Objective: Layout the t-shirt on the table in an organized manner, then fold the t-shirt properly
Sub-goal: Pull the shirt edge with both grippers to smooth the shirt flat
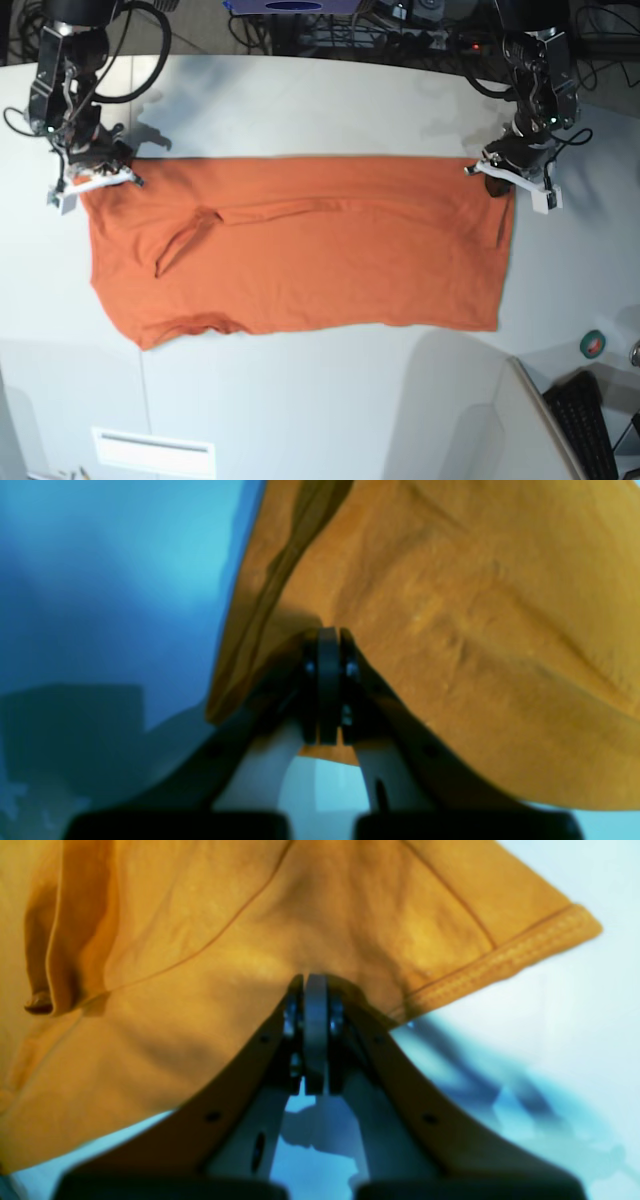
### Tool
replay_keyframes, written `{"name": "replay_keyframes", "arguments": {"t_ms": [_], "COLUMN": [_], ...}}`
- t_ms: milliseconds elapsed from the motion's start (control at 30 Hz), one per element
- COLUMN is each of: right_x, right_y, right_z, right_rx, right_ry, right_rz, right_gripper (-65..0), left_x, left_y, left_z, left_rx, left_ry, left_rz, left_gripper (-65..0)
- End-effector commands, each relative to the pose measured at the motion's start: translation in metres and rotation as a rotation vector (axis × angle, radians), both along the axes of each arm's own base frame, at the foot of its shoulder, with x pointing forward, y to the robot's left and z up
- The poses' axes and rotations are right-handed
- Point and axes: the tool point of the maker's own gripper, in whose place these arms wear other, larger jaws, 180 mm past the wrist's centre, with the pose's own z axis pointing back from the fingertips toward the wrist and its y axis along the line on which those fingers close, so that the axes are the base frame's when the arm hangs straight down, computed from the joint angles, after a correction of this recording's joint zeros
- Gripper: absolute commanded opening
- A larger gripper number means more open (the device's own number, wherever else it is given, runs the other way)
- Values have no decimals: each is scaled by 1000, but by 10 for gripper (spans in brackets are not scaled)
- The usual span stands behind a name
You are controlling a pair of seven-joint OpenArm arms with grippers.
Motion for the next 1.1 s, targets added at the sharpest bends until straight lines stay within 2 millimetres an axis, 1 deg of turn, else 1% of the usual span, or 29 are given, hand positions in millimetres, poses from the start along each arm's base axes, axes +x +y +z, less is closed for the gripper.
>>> {"name": "replay_keyframes", "arguments": {"t_ms": [0,67,167,200,267,333,400,500,567,667,733,767,867,967,1067], "right_x": [-26,-36,-48,-52,-56,-64,-75,-90,-97,-109,-114,-117,-126,-128,-124], "right_y": [-4,-5,-5,-1,0,-1,4,5,5,11,12,12,12,18,18], "right_z": [-11,-12,-4,-1,4,6,2,-3,-4,-8,-7,-6,-2,2,6], "right_rx": [-11,-18,-35,-32,-41,-46,-36,-35,-34,-21,-22,-24,-29,-23,-27], "right_ry": [92,104,95,90,80,85,109,146,160,182,187,190,193,186,169], "right_rz": [3,4,11,10,13,14,-4,-31,-34,-39,-38,-38,-37,-41,-41], "right_gripper": [-650,-650,-650,-650,-650,-650,-650,-650,-650,-650,-650,-650,-650,-650,-650], "left_x": [-9,-11,-20,-23,-29,-33,-43,-52,-57,-58,-64,-64,-64,-68,-67], "left_y": [6,6,6,6,6,6,6,7,7,7,9,14,17,18,18], "left_z": [-2,3,7,7,6,4,0,-3,-5,-5,-6,-5,-3,-4,-3], "left_rx": [29,39,53,56,59,58,60,61,61,61,65,76,86,88,88], "left_ry": [42,36,35,39,47,55,72,92,101,103,115,115,116,123,122], "left_rz": [-6,-13,-24,-27,-29,-28,-29,-30,-31,-31,-31,-35,-38,-40,-40], "left_gripper": [-650,-650,-650,-650,-650,-650,-650,-650,-650,-650,-650,-650,-650,-650,-650]}}
